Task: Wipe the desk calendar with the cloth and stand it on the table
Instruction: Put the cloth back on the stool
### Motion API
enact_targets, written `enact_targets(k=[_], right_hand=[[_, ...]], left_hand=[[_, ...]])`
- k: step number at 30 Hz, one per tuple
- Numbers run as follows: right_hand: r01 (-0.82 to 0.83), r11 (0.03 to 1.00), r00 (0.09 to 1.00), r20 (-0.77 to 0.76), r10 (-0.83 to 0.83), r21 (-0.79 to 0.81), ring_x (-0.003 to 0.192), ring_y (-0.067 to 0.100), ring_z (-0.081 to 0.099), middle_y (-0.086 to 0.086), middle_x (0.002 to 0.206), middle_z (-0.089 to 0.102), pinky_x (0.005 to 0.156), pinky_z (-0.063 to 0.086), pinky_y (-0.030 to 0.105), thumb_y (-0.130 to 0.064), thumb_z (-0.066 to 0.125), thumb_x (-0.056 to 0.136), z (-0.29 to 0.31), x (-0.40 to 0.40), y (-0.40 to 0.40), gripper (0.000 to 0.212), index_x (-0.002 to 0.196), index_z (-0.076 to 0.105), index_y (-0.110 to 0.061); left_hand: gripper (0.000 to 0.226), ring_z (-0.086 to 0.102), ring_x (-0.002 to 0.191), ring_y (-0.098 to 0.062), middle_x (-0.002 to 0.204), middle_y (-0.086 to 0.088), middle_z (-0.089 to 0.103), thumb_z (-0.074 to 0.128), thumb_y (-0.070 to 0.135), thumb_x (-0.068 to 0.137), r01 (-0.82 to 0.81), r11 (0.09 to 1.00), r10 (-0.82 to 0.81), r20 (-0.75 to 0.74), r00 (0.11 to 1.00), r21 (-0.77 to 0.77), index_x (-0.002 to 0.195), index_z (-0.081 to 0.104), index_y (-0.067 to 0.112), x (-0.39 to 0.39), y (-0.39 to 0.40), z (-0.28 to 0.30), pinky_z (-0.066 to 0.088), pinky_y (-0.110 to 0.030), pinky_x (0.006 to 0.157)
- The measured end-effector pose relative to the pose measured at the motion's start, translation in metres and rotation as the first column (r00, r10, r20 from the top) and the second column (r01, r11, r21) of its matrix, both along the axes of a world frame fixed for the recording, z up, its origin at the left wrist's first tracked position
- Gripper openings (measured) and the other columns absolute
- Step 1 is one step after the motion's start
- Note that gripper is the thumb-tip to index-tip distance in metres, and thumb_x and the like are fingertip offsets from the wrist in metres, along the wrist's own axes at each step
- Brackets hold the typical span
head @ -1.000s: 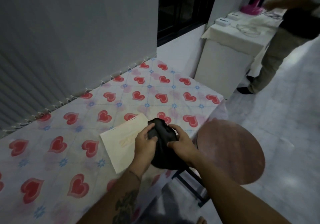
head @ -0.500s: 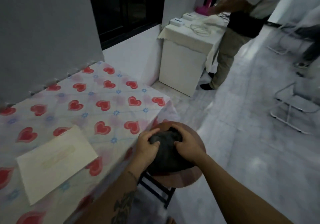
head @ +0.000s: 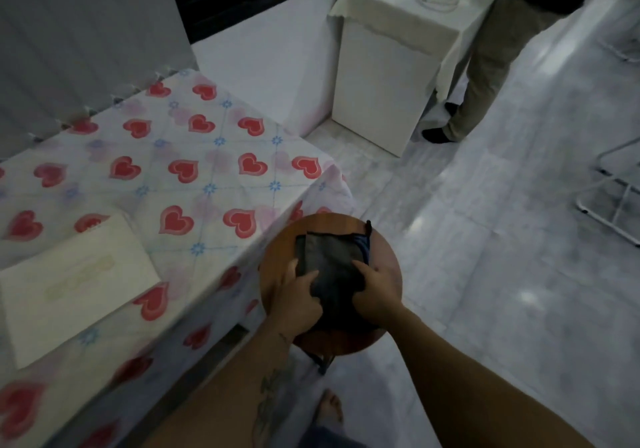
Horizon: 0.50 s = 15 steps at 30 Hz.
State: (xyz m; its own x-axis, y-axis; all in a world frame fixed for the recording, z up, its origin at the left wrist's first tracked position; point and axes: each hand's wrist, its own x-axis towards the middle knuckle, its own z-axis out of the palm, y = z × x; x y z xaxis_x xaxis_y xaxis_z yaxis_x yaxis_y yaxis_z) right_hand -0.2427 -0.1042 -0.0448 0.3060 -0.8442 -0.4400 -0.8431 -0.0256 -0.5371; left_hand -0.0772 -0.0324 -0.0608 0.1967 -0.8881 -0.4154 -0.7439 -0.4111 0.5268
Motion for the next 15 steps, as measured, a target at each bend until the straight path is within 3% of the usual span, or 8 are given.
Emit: enact_targets(k=[3,6,11,15], right_hand=[[-0.041,0.999,0.998,-0.046,0.042,0.018,0.132,0.033,0.039,0.017,0.151,0.028,0.11,0.037,0.039,-0.018,0.055,0.087,-0.009,-0.006,0.012,0.071,0.151,0.025,-0.025],[-0.052,0.998,0.993,-0.1,0.056,0.042,0.121,0.034,0.046,0.017,0.143,0.031,0.102,0.045,0.041,-0.023,0.054,0.085,-0.009,-0.006,0.016,0.074,0.151,0.021,-0.028],[-0.081,0.996,0.989,-0.124,0.077,-0.034,0.124,0.035,0.044,0.013,0.143,0.038,0.103,0.043,0.048,-0.035,0.053,0.079,0.022,0.007,0.008,0.068,0.144,0.035,-0.029],[-0.12,0.991,0.992,0.018,0.121,-0.051,0.116,0.026,0.048,0.006,0.137,0.044,0.101,0.043,0.043,-0.035,0.053,0.079,0.06,0.043,-0.006,0.057,0.136,0.045,-0.032]], left_hand=[[0.07,0.007,0.149,-0.038,0.166,-0.003,0.001,0.05,0.03,0.085,0.055,0.994,-0.061,0.061,0.996,0.089,0.151,0.026,0.038,-0.002,0.012,-0.012,0.02,-0.053,0.12],[0.067,0.012,0.148,-0.037,0.165,-0.003,0.007,0.05,0.031,0.085,0.037,0.996,-0.042,0.065,0.997,0.08,0.149,0.03,0.037,-0.003,0.011,-0.009,0.022,-0.052,0.12],[0.044,0.047,0.128,-0.027,0.141,-0.008,0.048,0.056,0.018,0.089,-0.096,0.995,0.093,-0.105,0.99,-0.017,0.133,0.057,0.018,0.011,0.005,0.019,0.038,-0.032,0.106],[0.033,0.061,0.112,-0.018,0.12,0.0,0.069,0.058,0.01,0.087,-0.341,0.935,0.305,-0.266,0.915,-0.101,0.116,0.069,0.021,0.04,0.016,0.055,0.045,-0.026,0.092]])
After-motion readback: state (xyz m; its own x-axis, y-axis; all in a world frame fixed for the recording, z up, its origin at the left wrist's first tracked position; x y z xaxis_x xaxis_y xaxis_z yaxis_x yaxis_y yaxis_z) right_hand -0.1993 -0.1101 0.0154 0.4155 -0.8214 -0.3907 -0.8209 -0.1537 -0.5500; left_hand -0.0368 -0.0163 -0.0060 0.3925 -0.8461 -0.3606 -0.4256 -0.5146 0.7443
